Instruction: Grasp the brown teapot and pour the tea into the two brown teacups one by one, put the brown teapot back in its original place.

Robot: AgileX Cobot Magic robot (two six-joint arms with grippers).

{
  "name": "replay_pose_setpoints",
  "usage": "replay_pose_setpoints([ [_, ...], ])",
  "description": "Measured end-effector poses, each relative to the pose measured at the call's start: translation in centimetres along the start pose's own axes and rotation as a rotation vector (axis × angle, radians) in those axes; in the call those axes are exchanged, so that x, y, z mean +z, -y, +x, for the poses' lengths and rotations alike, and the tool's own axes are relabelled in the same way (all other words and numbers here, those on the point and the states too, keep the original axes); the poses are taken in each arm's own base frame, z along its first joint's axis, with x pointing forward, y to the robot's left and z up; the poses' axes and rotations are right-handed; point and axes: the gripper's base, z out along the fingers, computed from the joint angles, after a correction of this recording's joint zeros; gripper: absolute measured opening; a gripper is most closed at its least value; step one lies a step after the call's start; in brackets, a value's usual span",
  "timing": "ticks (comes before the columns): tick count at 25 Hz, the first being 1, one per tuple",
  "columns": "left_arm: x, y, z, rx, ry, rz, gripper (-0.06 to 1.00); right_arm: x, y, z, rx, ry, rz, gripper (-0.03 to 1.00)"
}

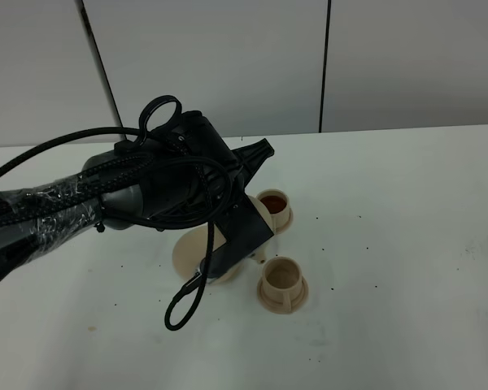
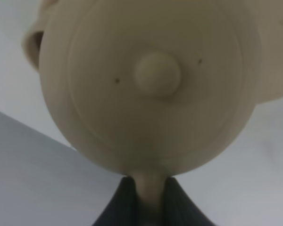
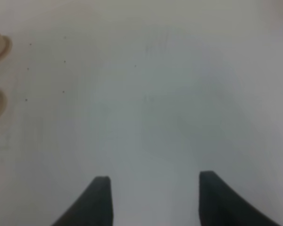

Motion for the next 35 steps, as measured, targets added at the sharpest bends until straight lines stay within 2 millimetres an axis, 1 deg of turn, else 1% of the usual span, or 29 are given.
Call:
replay_pose_setpoints([
  [6, 0.0, -0.5, -0.2, 0.005, -0.01, -0.035, 0.17, 0.0, 0.0, 0.0, 0.0, 0.0, 0.0, 0.41],
  [12, 1.2, -0.5, -1.1, 0.027, -0.005, -0.013, 0.17, 0.0, 0.0, 0.0, 0.0, 0.0, 0.0, 0.41],
  [35, 0.8, -1.4, -1.5, 0.095, -0.04, -0.074, 0.17, 0.0, 0.0, 0.0, 0.0, 0.0, 0.0, 0.41],
])
